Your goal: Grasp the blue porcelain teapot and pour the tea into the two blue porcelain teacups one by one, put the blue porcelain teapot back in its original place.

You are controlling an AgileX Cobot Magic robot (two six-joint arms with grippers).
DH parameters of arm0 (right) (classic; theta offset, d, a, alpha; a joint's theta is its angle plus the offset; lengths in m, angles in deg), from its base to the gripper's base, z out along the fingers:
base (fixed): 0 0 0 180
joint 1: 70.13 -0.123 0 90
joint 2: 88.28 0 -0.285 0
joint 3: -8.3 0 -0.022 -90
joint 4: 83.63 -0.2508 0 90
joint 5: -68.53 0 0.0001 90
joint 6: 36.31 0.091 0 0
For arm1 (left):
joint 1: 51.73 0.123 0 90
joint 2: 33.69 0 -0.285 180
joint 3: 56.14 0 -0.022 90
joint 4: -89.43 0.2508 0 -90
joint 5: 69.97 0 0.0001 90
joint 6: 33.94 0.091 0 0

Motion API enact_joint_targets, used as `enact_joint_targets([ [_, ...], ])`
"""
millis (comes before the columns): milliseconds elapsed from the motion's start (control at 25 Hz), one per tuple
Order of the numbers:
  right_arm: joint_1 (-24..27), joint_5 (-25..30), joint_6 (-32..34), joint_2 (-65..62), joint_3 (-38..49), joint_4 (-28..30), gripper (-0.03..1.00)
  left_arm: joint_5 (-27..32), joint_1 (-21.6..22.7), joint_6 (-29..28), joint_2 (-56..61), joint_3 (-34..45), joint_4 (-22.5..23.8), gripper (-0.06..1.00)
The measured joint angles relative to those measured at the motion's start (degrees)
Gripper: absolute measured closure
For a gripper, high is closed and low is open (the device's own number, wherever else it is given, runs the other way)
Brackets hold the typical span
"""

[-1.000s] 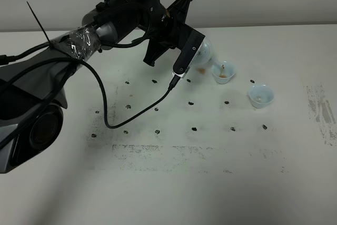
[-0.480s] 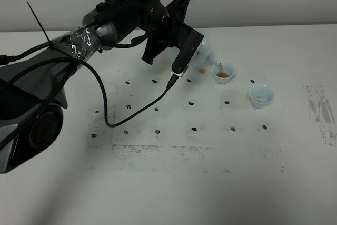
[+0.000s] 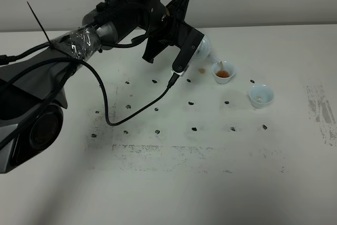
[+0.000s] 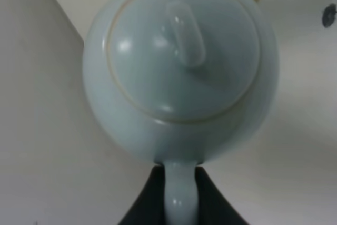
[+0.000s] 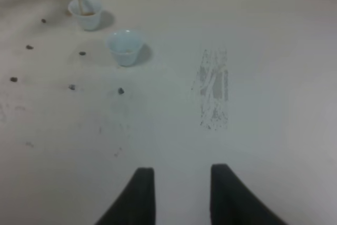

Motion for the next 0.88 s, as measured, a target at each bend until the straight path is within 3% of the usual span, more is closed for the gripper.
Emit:
enact_joint_targets([
  [880,0.0,0.0,0.0,0.0,0.0,0.0,0.68,-2.5,0.0,0.2,-1.8,0.0,0.4,0.91],
])
